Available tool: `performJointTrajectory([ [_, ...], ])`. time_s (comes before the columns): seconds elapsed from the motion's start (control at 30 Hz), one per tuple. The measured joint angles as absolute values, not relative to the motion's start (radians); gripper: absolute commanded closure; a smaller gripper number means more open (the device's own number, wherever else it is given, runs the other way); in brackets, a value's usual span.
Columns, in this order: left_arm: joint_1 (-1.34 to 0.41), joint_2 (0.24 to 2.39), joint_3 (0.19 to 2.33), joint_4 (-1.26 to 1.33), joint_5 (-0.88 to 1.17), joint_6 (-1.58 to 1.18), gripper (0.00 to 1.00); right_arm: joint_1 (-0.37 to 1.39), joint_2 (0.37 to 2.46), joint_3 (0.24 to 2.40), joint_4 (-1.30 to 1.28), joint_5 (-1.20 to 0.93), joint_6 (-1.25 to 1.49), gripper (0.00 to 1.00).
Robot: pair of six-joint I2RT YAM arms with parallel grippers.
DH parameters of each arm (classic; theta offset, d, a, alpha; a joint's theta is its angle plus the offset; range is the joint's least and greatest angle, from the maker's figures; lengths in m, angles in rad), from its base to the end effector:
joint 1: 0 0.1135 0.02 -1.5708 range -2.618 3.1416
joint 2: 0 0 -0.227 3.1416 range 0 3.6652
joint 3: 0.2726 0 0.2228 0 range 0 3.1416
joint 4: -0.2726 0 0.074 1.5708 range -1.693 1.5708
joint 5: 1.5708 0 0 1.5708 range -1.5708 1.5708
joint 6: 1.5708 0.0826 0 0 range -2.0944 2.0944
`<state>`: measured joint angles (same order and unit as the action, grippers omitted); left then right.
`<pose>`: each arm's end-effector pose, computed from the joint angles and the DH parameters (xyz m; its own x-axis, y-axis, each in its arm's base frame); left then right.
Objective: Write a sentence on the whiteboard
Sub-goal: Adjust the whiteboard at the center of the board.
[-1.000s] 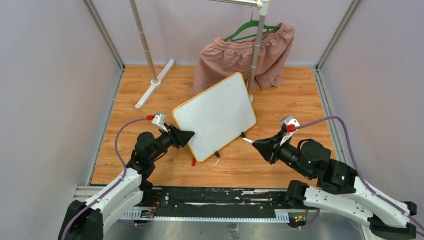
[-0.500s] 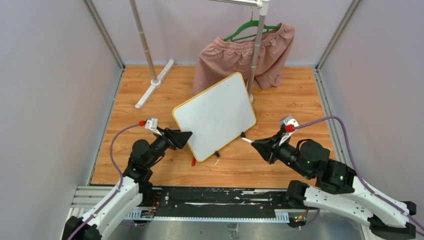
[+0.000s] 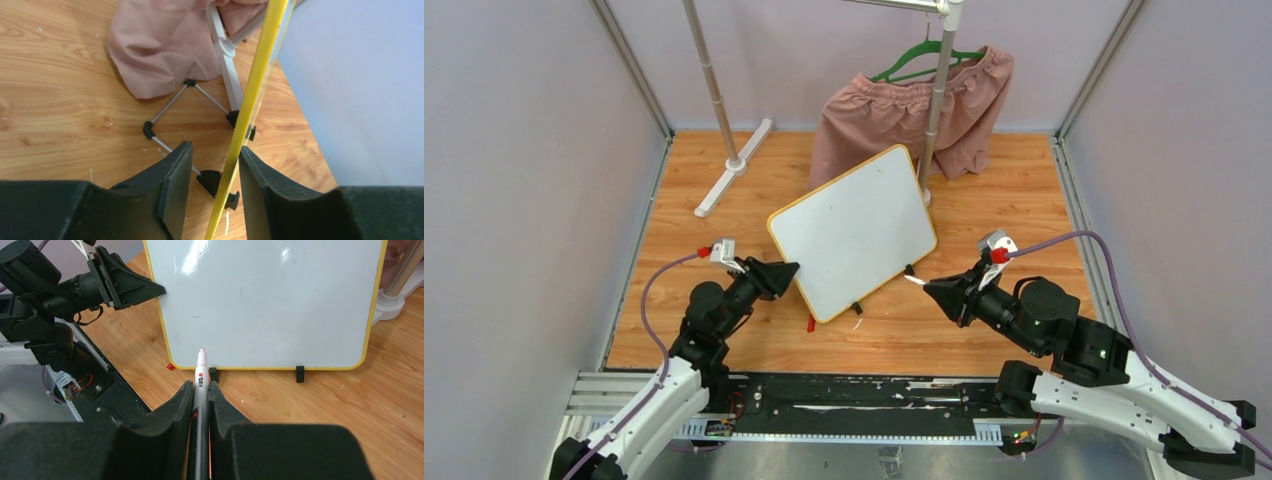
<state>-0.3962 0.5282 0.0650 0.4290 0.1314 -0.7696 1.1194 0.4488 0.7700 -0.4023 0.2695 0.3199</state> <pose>0.1789 -0.0866 0.1804 -0.3729 -0.5918 -0.7147 0.3396 0.6297 -0.6987 0.0866 0.1283 0.3242 -0.2699 0.1381 -0.9529 -0.7023 0.6488 0.2930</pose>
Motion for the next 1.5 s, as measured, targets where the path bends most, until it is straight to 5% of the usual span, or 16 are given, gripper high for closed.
performJointTrajectory([
  [0.5, -0.396, 0.628, 0.191, 0.345, -0.058, -0.633, 0.66, 1.119, 0.429, 0.758, -0.403, 0.270, 0.317, 1.00],
  [0.97, -0.396, 0.481, 0.252, 0.207, -0.091, -0.613, 0.01, 1.119, 0.427, 0.758, -0.404, 0.268, 0.316, 1.00],
  [1.23, -0.396, 0.339, 0.421, -0.110, -0.204, -0.603, 0.00, 1.119, 0.425, 0.758, -0.403, 0.271, 0.317, 1.00],
  [1.5, -0.396, 0.451, 0.569, -0.278, -0.231, -0.535, 0.00, 1.119, 0.525, 0.758, -0.342, 0.293, 0.310, 1.00],
])
